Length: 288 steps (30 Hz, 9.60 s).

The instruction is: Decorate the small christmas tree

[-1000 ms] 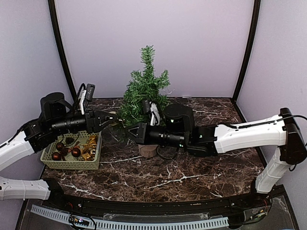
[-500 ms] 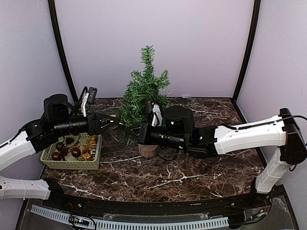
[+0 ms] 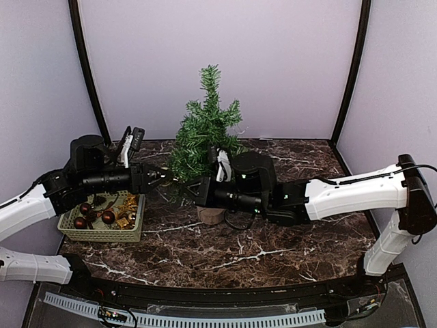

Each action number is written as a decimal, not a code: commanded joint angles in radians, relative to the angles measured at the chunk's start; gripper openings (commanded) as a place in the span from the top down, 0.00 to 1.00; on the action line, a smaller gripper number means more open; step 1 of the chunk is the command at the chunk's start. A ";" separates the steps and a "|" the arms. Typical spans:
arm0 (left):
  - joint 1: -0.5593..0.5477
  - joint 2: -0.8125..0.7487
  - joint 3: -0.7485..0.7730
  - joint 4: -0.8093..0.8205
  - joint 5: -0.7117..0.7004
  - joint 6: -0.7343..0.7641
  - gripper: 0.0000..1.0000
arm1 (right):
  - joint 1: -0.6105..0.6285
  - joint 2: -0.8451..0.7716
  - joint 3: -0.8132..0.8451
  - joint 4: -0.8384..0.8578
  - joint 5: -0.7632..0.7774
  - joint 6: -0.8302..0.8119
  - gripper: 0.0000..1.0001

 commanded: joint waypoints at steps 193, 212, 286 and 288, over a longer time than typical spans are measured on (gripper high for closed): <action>0.023 0.192 0.018 0.244 0.072 -0.027 0.51 | -0.016 -0.159 -0.201 0.183 0.183 0.017 0.78; 0.022 0.040 -0.053 0.137 -0.015 -0.036 0.28 | -0.006 -0.216 -0.251 0.233 0.196 -0.018 0.71; 0.442 0.574 -0.012 -0.006 -0.437 0.029 0.44 | -0.589 -0.503 -0.568 0.004 0.025 -0.076 0.31; 0.442 0.599 0.006 -0.023 -0.453 0.031 0.44 | -0.590 -0.498 -0.568 0.009 0.022 -0.072 0.31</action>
